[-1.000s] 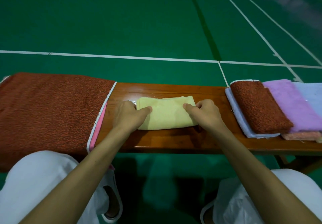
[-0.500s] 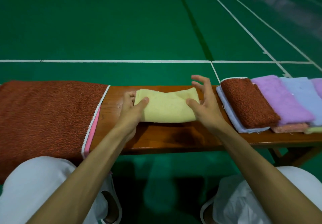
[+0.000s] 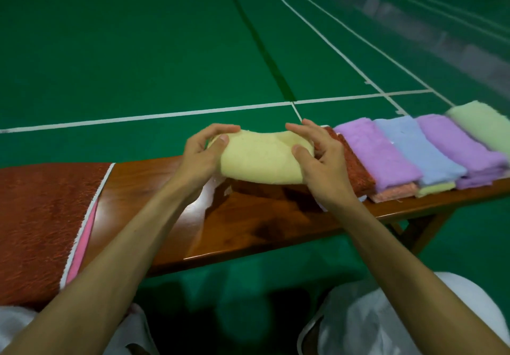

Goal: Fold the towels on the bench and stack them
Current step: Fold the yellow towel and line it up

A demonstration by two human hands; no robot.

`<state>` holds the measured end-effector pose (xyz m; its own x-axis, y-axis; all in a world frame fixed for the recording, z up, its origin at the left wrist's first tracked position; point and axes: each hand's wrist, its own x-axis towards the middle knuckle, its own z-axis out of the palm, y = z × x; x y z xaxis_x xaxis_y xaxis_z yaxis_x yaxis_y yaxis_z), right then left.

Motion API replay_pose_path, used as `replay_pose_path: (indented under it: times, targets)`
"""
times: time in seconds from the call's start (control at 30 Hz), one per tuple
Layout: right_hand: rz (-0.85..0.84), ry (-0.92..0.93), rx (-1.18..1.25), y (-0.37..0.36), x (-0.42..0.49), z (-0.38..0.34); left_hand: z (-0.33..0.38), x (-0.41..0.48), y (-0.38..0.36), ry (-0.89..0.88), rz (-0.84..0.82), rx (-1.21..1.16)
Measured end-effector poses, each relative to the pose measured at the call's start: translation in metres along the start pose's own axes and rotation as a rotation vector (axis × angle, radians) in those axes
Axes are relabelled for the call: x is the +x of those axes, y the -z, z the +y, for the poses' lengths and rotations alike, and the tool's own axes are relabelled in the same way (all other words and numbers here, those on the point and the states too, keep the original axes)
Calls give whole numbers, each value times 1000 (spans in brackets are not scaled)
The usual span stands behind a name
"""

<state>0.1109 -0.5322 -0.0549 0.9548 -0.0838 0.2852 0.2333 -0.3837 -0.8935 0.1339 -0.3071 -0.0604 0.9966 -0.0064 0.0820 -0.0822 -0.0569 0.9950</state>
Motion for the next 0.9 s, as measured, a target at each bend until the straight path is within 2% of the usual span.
replay_pose_path:
  times: [0.23, 0.37, 0.47, 0.6, 0.9]
  targets:
    - [219, -105, 60, 81, 20, 20, 23, 62, -96, 16, -182, -88]
    - [307, -124, 57, 129, 32, 39, 28, 92, -153, 48, -296, -57]
    - [374, -161, 63, 163, 40, 57, 24, 108, -198, 2, -350, -6]
    - [484, -192, 57, 207, 50, 81, 26, 132, -263, -49, -381, 49]
    - [871, -356, -5, 300, 73, 126, 33, 183, -421, -185, -377, 7]
